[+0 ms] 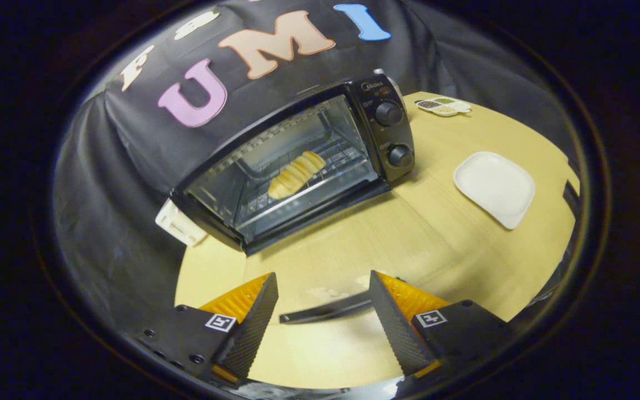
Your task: Open the toaster oven, put the food inside, and close the toaster oven door.
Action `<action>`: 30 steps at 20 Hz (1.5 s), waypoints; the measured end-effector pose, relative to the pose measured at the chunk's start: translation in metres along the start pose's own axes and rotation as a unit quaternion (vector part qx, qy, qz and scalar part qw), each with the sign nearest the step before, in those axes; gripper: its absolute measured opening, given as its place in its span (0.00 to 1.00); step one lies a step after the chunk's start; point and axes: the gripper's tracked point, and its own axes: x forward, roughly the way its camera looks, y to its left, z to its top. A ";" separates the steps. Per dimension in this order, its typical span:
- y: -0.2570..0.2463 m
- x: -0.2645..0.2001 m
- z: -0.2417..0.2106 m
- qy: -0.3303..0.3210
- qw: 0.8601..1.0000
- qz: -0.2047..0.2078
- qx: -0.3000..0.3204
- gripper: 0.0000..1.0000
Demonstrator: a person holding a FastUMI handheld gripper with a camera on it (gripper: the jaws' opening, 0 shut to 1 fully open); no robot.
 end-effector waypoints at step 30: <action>0.003 0.010 -0.014 0.035 0.976 -0.038 -0.213 0.96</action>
